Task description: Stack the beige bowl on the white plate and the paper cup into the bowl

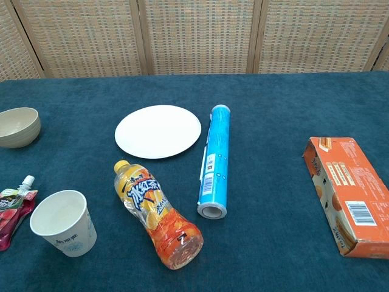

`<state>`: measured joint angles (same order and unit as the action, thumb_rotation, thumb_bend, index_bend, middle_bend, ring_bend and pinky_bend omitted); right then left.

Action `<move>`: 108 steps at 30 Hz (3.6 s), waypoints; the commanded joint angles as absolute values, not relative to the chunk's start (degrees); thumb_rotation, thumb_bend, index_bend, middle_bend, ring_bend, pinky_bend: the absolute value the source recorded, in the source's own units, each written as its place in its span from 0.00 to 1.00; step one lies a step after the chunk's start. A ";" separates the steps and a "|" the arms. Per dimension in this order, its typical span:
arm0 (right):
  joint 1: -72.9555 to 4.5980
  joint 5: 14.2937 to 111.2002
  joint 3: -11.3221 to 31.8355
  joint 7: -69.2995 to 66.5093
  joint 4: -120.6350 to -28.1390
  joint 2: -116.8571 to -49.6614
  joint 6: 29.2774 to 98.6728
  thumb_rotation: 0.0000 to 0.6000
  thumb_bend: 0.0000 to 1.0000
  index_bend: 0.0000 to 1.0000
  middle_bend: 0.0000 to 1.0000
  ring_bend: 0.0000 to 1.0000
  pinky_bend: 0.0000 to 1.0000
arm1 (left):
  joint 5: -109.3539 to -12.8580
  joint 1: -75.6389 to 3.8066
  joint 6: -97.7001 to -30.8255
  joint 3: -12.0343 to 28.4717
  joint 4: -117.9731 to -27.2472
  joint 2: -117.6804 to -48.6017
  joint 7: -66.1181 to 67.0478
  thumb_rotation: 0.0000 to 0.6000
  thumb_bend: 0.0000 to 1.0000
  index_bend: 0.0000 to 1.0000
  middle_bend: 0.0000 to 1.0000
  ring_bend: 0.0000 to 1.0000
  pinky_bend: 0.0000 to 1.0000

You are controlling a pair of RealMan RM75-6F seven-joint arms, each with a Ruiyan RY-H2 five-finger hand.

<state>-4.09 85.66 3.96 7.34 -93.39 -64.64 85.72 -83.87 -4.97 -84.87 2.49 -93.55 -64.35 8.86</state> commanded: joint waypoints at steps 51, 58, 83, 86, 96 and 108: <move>-3.62 85.69 4.16 6.51 -93.49 -64.39 86.48 1.00 0.17 0.00 0.00 0.00 0.00 | -84.11 -5.32 -84.62 2.68 -94.46 -64.17 9.38 1.00 0.05 0.00 0.00 0.00 0.00; -3.66 85.37 4.28 6.09 -93.35 -64.29 86.21 1.00 0.17 0.00 0.00 0.00 0.00 | -83.18 -7.37 -84.55 5.89 -91.24 -64.59 5.93 1.00 0.12 0.02 0.00 0.00 0.00; -3.70 85.27 4.49 4.98 -92.96 -64.36 86.22 1.00 0.17 0.00 0.00 0.00 0.00 | -71.68 -20.11 -63.37 10.61 -71.78 -71.47 5.32 1.00 0.27 0.31 0.00 0.00 0.00; -3.67 85.24 4.56 4.61 -92.86 -64.31 86.30 1.00 0.17 0.00 0.00 0.00 0.00 | -70.93 -21.20 -61.06 10.22 -69.36 -73.03 5.44 1.00 0.29 0.32 0.00 0.00 0.00; -3.42 85.60 4.61 3.57 -92.61 -64.13 86.95 1.00 0.17 0.00 0.00 0.00 0.00 | -70.01 -23.55 -57.74 9.60 -66.77 -76.34 6.45 1.00 0.37 0.34 0.00 0.00 0.00; -3.27 85.62 4.67 2.56 -92.14 -64.11 87.17 1.00 0.17 0.00 0.00 0.00 0.00 | -67.38 -24.99 -54.58 9.20 -62.09 -79.79 8.04 1.00 0.38 0.36 0.00 0.00 0.00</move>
